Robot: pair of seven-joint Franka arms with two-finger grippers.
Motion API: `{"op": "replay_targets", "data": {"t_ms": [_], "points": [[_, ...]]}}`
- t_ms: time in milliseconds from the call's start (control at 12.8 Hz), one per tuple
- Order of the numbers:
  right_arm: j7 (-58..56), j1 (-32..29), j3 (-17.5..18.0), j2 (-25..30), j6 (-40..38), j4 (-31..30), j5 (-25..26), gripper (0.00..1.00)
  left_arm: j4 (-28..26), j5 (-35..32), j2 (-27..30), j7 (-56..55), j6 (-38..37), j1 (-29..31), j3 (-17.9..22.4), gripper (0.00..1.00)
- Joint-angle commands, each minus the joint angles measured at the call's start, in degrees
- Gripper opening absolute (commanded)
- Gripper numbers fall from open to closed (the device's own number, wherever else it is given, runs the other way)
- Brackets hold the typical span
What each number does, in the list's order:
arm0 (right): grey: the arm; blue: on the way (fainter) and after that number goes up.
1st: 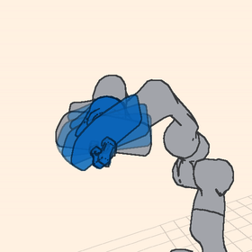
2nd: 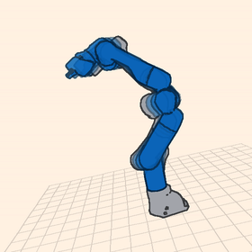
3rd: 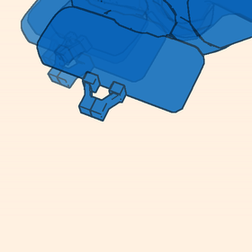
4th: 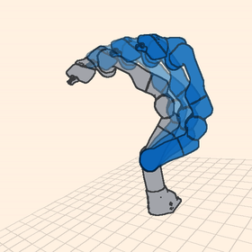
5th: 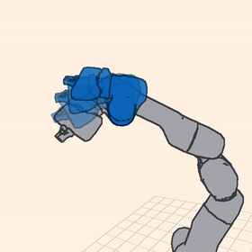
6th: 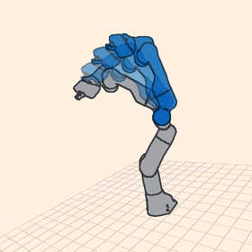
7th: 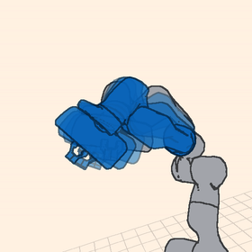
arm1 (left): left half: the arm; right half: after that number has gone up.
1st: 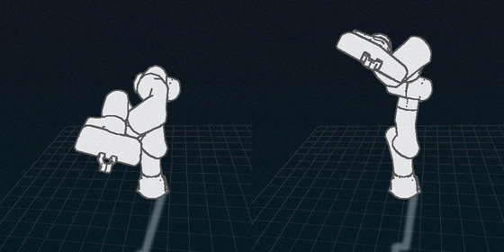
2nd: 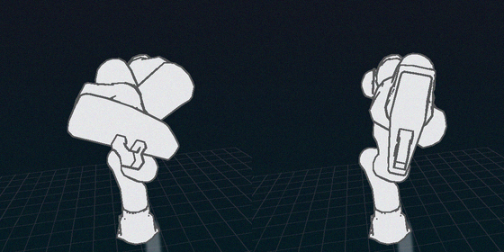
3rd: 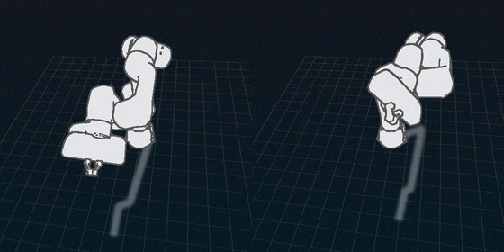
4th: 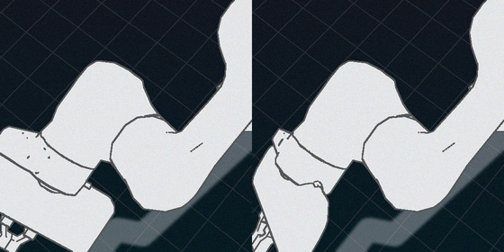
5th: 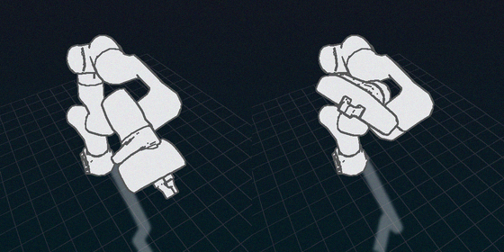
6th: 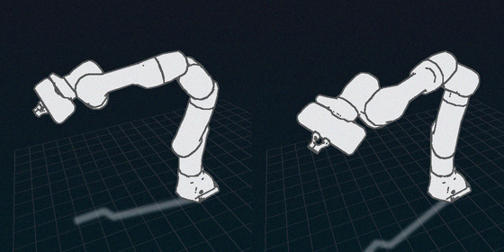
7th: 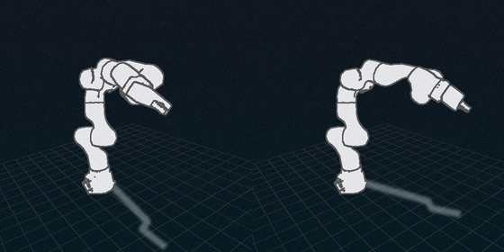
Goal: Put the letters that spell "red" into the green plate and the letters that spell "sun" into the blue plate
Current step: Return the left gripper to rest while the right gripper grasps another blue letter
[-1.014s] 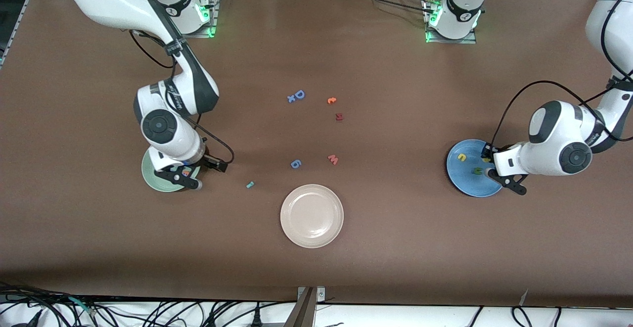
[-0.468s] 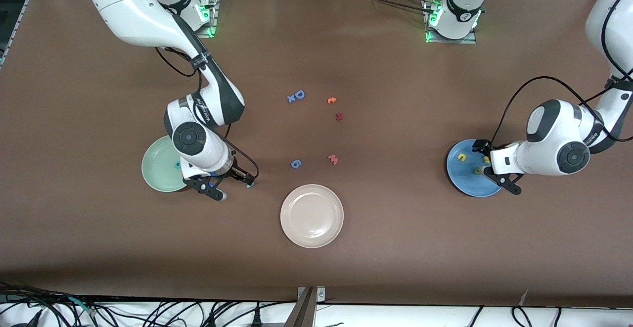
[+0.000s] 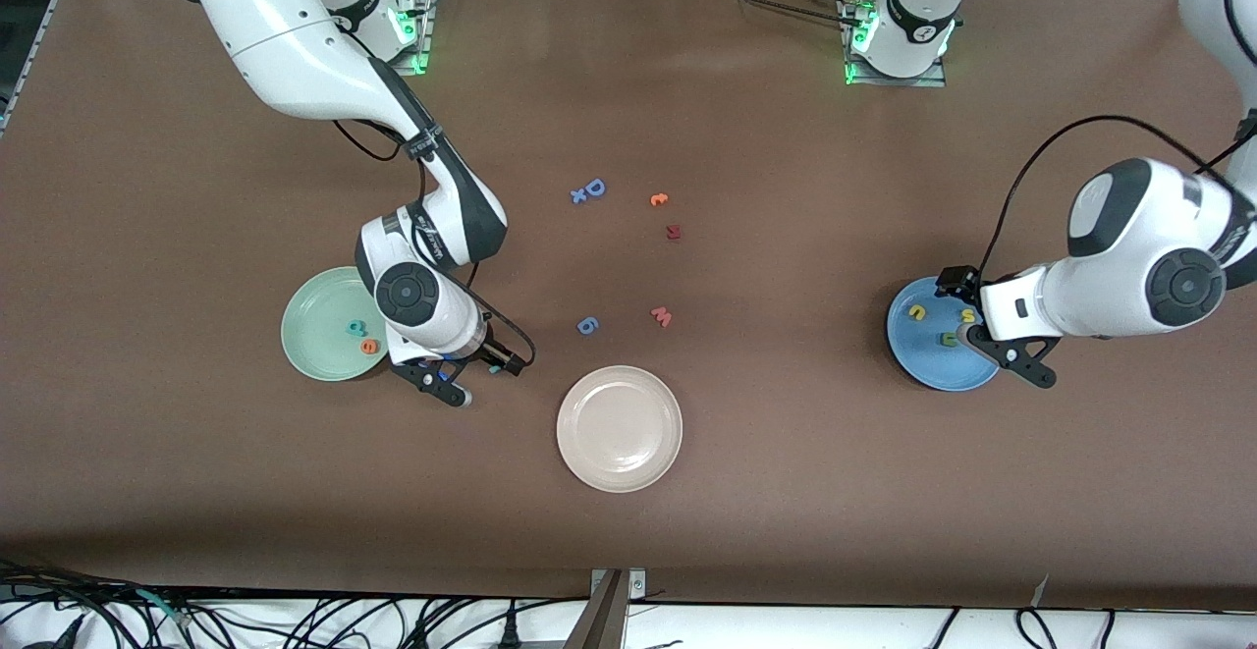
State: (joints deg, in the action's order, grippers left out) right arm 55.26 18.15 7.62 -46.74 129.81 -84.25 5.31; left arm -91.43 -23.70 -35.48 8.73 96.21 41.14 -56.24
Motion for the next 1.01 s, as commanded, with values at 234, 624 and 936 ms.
{"op": "replay_targets", "data": {"t_ms": [234, 624, 936], "points": [[0.19, 0.66, -1.20, -2.48, -0.25, 2.95, -0.74, 0.87, 21.28, 0.77, 0.85, -9.61, -23.33, -13.97, -0.01, 1.00], [0.90, 1.28, -1.11, -3.36, -0.17, 2.95, -0.83, 0.77, 22.18, 3.57, 7.43, -8.73, -24.58, -15.39, 1.82, 1.00], [1.25, 1.28, -1.11, -3.44, -0.17, 2.95, -1.09, 0.60, 22.96, 4.97, 8.84, -8.65, -24.41, -17.76, 5.32, 1.00]]}}
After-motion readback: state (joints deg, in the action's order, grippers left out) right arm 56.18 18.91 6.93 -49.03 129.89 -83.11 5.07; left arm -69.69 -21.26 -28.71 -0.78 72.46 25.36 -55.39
